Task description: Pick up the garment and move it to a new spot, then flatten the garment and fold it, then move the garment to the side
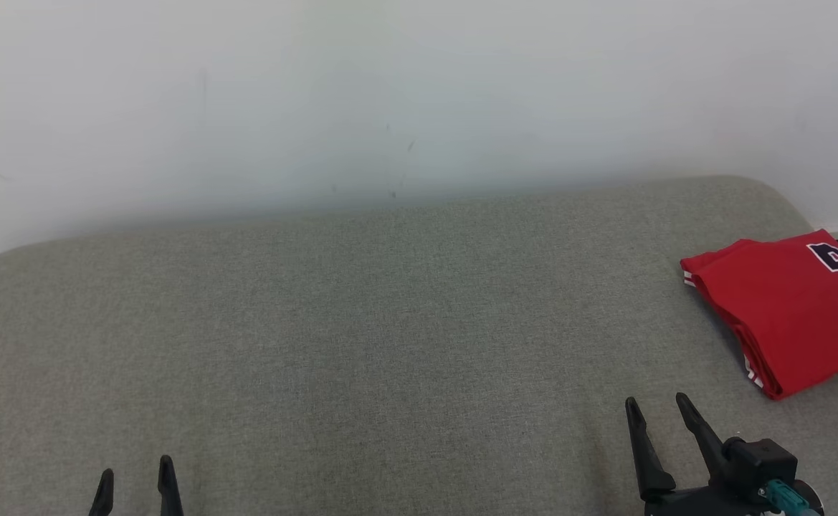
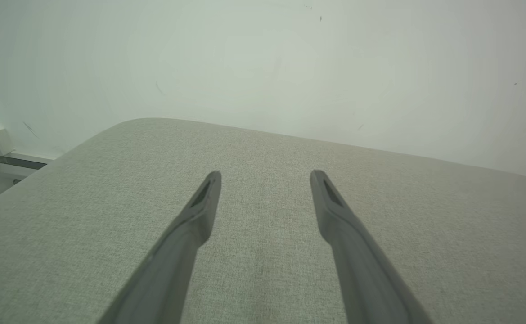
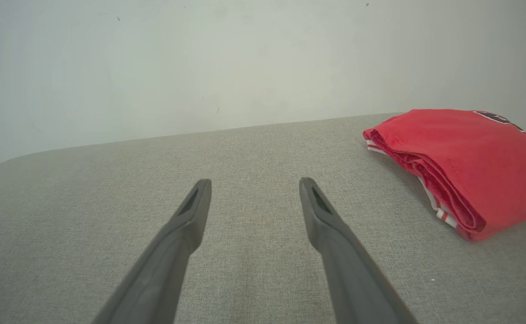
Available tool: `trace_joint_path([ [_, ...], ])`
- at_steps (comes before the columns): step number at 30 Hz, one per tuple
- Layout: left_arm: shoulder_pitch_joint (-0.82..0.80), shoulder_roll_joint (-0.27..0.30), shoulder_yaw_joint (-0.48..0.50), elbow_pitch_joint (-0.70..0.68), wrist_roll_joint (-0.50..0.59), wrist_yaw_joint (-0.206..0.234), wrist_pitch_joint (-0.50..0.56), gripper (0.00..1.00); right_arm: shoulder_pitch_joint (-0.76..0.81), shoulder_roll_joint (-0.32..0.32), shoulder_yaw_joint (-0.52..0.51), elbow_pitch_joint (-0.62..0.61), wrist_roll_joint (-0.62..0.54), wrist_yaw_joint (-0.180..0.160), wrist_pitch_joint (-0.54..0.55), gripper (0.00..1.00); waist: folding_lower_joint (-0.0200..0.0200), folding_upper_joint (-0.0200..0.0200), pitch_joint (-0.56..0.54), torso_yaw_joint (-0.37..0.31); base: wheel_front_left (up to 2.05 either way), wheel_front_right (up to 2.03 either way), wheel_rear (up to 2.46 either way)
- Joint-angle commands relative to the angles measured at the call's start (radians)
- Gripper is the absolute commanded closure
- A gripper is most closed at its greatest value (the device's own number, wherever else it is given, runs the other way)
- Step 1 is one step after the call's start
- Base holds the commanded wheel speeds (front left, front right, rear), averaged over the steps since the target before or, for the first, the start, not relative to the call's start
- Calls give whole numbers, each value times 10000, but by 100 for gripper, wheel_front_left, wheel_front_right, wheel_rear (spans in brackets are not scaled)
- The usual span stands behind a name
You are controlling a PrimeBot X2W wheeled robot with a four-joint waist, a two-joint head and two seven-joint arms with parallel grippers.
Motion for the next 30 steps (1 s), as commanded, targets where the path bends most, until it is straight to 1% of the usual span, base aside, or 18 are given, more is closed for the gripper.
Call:
trace_joint_path([
  [1,112,-17,-12,-30,-16,0,-28,0,-36,35,-4,23,11,-30,-49,0,0,0,5,-7,0,0,0],
  [22,-8,-17,-8,-56,101,86,-28,0,-156,-7,59,57,76,-30,-71,0,0,0,69,-79,0,0,0],
  [23,-6,-18,-14,-59,107,91,-28,100,-138,14,76,57,81,-30,-71,100,0,0,69,-79,0,0,0],
  [26,18,-31,-12,223,30,88,38,100,36,49,81,250,95,0,-25,100,0,0,69,-80,0,0,0],
  [29,-149,-35,76,384,-446,72,260,100,19,83,-44,257,587,0,145,100,0,0,78,-60,0,0,0],
  [30,-149,-35,76,384,-446,72,260,100,19,83,-44,257,587,0,145,100,0,0,78,-60,0,0,0],
])
